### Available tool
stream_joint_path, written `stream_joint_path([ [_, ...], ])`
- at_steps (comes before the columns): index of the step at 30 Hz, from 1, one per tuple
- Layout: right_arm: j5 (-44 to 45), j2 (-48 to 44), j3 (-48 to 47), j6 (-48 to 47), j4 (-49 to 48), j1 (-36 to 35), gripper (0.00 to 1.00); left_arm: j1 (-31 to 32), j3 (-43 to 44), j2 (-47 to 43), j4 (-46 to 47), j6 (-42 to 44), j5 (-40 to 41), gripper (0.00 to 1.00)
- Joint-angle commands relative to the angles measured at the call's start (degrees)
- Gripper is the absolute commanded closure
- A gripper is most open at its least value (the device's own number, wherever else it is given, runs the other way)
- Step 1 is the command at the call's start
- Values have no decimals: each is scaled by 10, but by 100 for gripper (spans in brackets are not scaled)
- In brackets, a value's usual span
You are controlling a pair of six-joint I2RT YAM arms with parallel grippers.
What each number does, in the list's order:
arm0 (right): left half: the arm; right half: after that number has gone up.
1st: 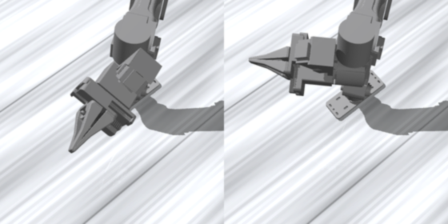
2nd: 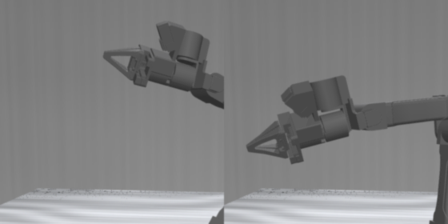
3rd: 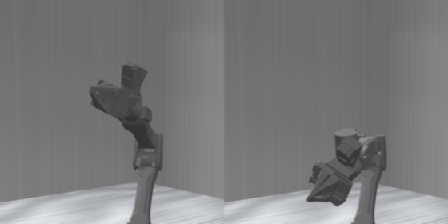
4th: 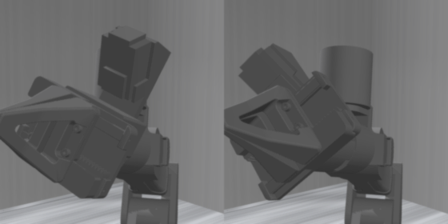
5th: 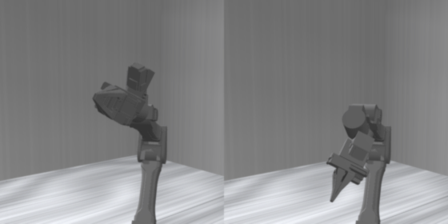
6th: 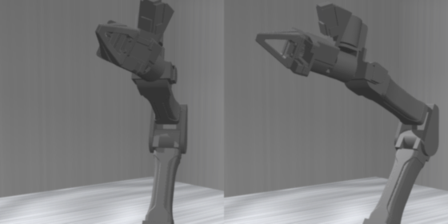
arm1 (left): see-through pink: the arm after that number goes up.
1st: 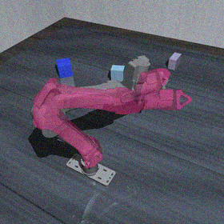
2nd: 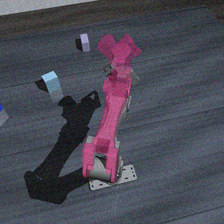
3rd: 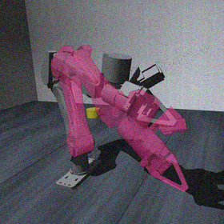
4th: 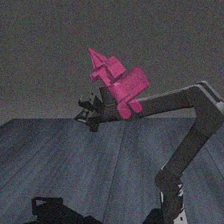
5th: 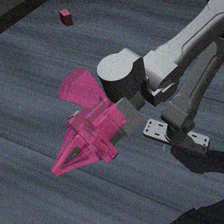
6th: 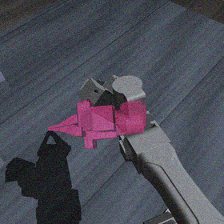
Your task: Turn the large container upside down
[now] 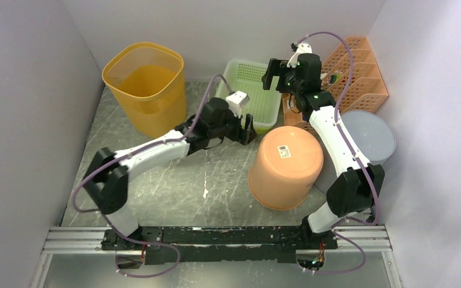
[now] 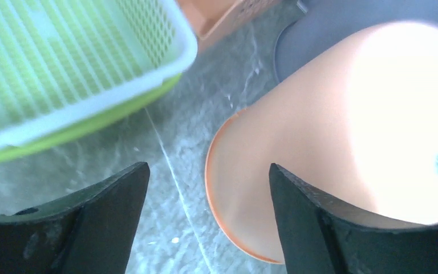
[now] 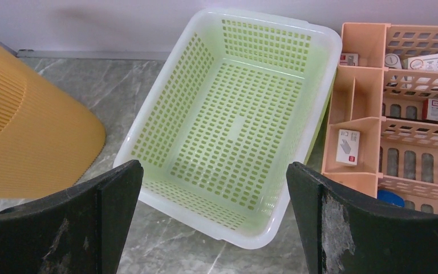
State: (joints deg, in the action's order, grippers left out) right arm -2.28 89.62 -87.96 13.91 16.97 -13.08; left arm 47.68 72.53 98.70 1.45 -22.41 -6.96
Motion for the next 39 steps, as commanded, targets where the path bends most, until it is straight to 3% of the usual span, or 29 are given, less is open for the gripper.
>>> stream_joint_path([
  [1, -11, -2, -7, 9, -15, 2, 0, 0, 78, -86, -161, 196, 37, 9],
  [7, -13, 3, -20, 9, -7, 2, 0, -69, 179, -112, -261, 320, 103, 6],
  [13, -8, 4, -28, -1, 2, 2, 0, -208, 203, -115, -279, 357, 75, 7],
  [18, -8, 7, -33, -2, 6, 2, 0, -286, 182, -121, -249, 352, 43, 7],
  [24, 0, 1, -24, -3, 3, 2, 0, -313, 185, -101, -264, 358, 36, 9],
  [28, 6, -2, -16, -5, 2, 3, 0, -313, 141, -120, -254, 343, 6, 12],
  [34, 7, -8, -6, -3, -4, 4, 0, -314, 92, -133, -268, 329, 64, 16],
  [36, 6, -8, -3, 0, -6, 4, 0, -314, 82, -137, -272, 320, 72, 22],
  [37, 5, -8, -2, 0, -7, 5, 0, -314, 79, -141, -272, 315, 75, 30],
  [39, 5, -8, -1, 1, -6, 4, 0, -314, 75, -147, -274, 308, 80, 55],
])
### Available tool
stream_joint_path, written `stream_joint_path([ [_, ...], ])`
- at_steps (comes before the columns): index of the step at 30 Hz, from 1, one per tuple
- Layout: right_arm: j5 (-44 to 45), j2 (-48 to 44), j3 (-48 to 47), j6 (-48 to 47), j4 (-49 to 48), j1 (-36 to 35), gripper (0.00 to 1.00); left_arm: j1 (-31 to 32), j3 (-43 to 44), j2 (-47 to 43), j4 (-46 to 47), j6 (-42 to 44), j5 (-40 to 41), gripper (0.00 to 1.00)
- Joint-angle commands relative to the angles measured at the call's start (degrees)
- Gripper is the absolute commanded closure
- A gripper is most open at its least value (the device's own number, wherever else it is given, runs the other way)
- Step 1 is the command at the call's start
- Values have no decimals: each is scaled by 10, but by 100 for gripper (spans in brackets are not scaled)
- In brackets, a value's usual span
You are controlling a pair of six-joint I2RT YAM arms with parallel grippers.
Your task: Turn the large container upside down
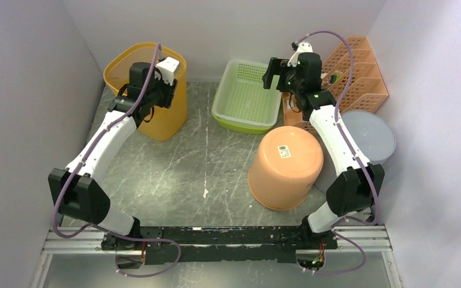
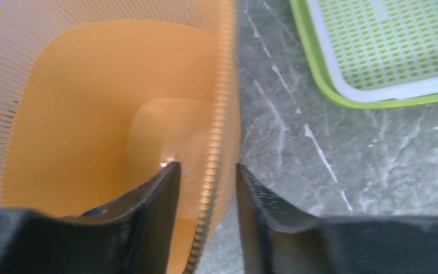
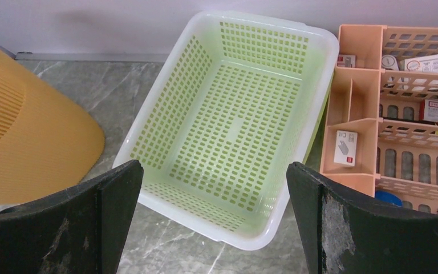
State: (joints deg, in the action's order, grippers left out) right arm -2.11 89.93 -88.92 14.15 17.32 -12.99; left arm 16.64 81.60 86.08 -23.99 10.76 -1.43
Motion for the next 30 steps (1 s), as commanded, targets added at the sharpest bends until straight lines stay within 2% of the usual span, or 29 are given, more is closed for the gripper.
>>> stream_joint_path([
  [1, 5, -12, 9, -2, -11, 3, 0, -4, -17, -24, -22, -27, 29, 73],
  [2, 9, -14, 11, -2, -11, 4, 0, -4, -20, -27, -20, -32, 35, 88],
  [3, 12, -15, 13, -3, -11, 5, 0, -4, -22, -28, -21, -35, 40, 93],
  [7, 16, -19, 21, -1, -15, 7, 0, -4, -23, -32, -24, -48, 33, 93],
  [12, 18, -22, 31, 2, -20, 8, 0, -4, -16, -63, 28, -113, -27, 93],
  [20, 22, -20, 37, 0, -21, 12, 0, -21, -62, -141, 220, -261, -113, 93],
  [23, 21, -20, 38, 1, -21, 14, 0, -30, -75, -155, 271, -299, -116, 93],
  [26, 16, -20, 42, 3, -24, 15, 0, -69, -122, -168, 342, -371, -126, 93],
  [30, 11, -18, 41, 3, -23, 15, 0, -154, -246, -176, 526, -526, -167, 93],
])
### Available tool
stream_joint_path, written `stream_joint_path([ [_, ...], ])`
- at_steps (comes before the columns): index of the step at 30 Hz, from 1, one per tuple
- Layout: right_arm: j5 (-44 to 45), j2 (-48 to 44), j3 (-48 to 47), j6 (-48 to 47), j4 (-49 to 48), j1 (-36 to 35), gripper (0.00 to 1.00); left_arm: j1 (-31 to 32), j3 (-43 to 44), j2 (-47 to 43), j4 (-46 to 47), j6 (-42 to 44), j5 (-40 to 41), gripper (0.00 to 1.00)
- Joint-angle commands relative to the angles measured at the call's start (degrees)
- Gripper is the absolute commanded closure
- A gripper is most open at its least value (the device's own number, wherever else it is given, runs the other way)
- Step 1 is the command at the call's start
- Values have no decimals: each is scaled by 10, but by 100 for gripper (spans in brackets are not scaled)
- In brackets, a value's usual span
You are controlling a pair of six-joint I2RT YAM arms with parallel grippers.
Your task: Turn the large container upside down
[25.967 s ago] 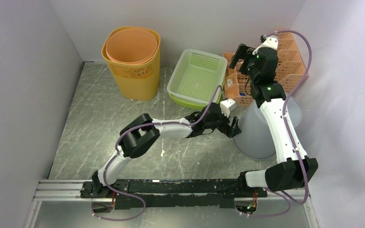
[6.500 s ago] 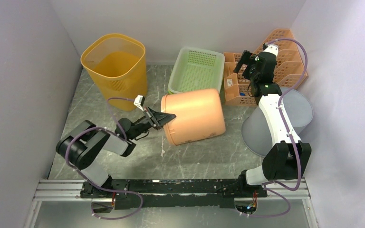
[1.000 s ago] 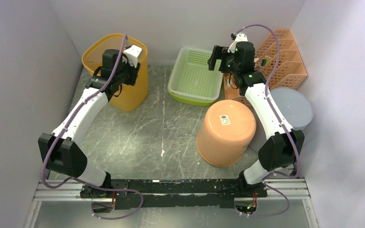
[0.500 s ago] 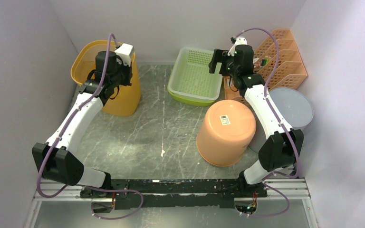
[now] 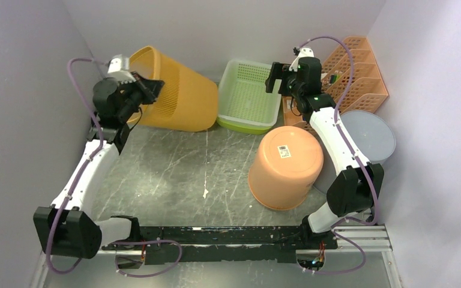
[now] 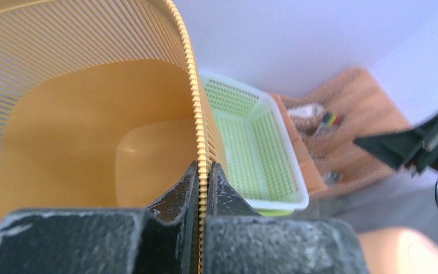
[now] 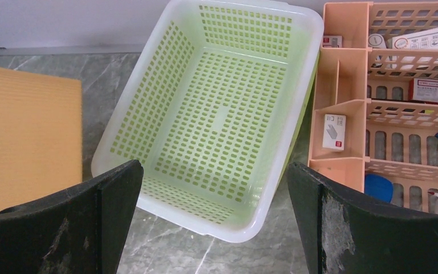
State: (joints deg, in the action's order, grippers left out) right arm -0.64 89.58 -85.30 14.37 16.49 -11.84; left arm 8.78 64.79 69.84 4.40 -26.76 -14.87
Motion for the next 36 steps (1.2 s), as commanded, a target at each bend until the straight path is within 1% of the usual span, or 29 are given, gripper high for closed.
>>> stream_joint_path([
  [1, -3, -15, 4, -1, -12, 4, 0, -95, -112, -10, 294, -189, -41, 93],
  [5, 8, -22, 8, -6, -12, 4, 0, -175, -220, 20, 474, -332, -84, 93],
  [7, 7, -21, 7, -6, -11, 5, 0, -207, -273, 50, 589, -416, -104, 93],
  [8, 6, -19, 6, -5, -11, 5, 0, -221, -297, 68, 666, -452, -111, 93],
  [9, 4, -18, 7, -3, -13, 6, 0, -232, -317, 84, 716, -483, -117, 93],
  [13, -2, -13, 10, 0, -18, 5, 0, -272, -370, 163, 881, -597, -139, 93],
  [15, -3, -11, 11, 2, -20, 5, 0, -285, -383, 210, 976, -655, -140, 93],
  [17, -5, -8, 12, 4, -21, 5, 0, -290, -385, 234, 995, -685, -138, 93],
  [19, -6, -4, 10, 4, -22, 5, 0, -291, -375, 236, 995, -680, -142, 93],
  [22, 0, 0, 9, 2, -22, 5, 0, -290, -343, 236, 995, -699, -136, 93],
  [25, 1, 7, 6, 4, -23, 5, 0, -283, -289, 250, 996, -727, -118, 93],
  [29, -1, 18, -2, 8, -23, 5, 0, -248, -214, 295, 997, -758, -77, 93],
  [32, 0, 29, -10, 10, -21, 6, 0, -222, -176, 339, 997, -760, -66, 93],
  [34, 0, 37, -17, 8, -18, 5, 0, -219, -168, 361, 997, -763, -71, 93],
  [36, 1, 42, -20, 7, -19, 6, 0, -226, -184, 386, 998, -773, -73, 93],
])
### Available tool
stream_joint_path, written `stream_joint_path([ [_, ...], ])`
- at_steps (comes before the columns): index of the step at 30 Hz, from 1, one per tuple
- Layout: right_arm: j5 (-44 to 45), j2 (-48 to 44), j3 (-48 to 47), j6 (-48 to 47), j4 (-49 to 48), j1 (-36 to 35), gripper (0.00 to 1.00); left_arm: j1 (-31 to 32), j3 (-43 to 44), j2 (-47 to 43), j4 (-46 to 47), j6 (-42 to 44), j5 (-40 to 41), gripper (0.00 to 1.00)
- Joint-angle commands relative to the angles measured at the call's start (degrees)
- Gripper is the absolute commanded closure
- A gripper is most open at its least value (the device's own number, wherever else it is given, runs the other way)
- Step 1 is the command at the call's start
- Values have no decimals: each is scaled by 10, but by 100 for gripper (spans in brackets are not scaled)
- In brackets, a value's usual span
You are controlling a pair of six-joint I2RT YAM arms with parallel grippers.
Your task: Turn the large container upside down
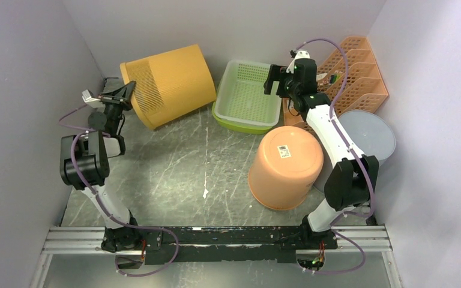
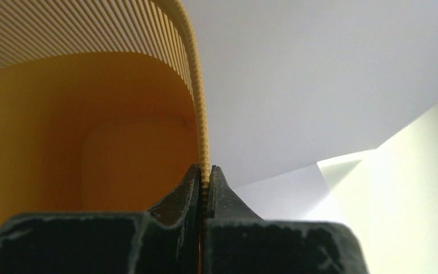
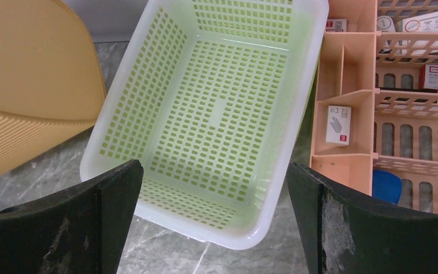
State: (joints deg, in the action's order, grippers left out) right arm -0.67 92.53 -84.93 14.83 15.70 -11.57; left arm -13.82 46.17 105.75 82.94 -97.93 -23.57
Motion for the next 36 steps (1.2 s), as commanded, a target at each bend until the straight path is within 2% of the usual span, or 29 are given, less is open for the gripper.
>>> stream_joint_path([
  [1, 1, 14, -24, 3, -12, 3, 0, -4, -11, 40, 213, -62, 12, 93],
  [6, -6, 25, -34, 3, -12, 3, 0, -24, -53, 82, 214, -48, -24, 93],
  [15, -14, 31, -25, 13, -27, 2, 0, -139, -146, 85, 213, 4, -130, 93],
  [22, -26, 34, -23, 20, -30, 3, 0, -181, -176, 110, 212, 40, -174, 93],
  [23, -26, 32, -22, 19, -29, 3, 0, -182, -174, 112, 211, 43, -178, 89],
  [25, -24, 29, -19, 17, -30, 3, 0, -183, -171, 119, 210, 50, -184, 57],
  [26, -25, 27, -18, 17, -30, 3, 0, -183, -173, 122, 210, 53, -185, 49],
  [28, -27, 27, -18, 15, -30, 2, 0, -185, -183, 127, 208, 60, -185, 40],
  [30, -30, 27, -17, 15, -30, 3, 0, -189, -196, 135, 207, 65, -182, 22],
  [31, -31, 26, -15, 15, -31, 3, 0, -190, -202, 138, 207, 67, -180, 18],
  [36, -34, 23, -8, 14, -34, 3, 0, -190, -219, 123, 177, 94, -183, 16],
])
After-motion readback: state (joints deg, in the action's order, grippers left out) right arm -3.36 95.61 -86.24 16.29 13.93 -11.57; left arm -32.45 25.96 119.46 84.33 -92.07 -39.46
